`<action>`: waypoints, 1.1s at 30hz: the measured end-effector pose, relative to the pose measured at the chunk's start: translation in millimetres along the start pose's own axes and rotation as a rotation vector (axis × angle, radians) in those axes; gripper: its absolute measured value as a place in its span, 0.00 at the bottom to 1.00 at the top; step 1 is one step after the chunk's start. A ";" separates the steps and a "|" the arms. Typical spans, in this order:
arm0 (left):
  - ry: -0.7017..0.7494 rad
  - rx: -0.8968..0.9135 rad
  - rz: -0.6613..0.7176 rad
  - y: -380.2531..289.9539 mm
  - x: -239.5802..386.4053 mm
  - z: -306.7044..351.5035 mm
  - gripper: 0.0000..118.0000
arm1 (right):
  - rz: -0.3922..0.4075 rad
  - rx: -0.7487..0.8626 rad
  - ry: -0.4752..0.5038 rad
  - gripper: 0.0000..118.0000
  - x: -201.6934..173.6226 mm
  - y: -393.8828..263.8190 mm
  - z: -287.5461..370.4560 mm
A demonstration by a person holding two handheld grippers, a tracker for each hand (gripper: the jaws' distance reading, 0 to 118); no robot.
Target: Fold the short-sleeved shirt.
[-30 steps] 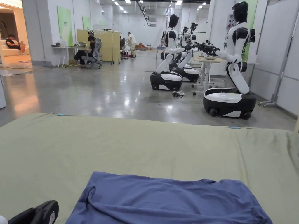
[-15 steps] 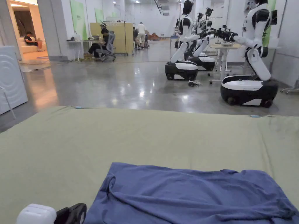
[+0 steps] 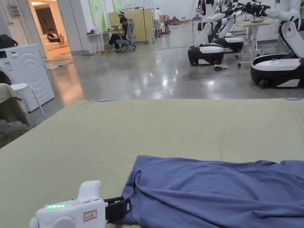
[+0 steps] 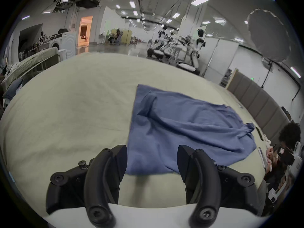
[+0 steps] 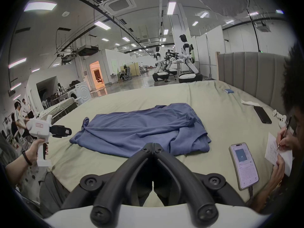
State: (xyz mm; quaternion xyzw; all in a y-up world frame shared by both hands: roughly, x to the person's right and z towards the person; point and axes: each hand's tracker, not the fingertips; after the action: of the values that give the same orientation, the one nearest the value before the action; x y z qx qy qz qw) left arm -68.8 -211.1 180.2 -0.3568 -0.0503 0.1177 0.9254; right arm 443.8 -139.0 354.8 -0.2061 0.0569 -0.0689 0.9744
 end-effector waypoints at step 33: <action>0.146 -0.285 -0.250 10.9 48.9 -56.1 0.11 | -0.124 -0.456 -0.202 0.07 142.2 -0.3 -186.9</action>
State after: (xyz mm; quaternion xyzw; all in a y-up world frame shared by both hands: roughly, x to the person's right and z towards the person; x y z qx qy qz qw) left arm -13.5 -227.2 131.8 -0.4828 -0.0430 -0.0327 0.8741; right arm 557.7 -235.3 173.4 -0.4294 -0.0393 -0.0932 0.8974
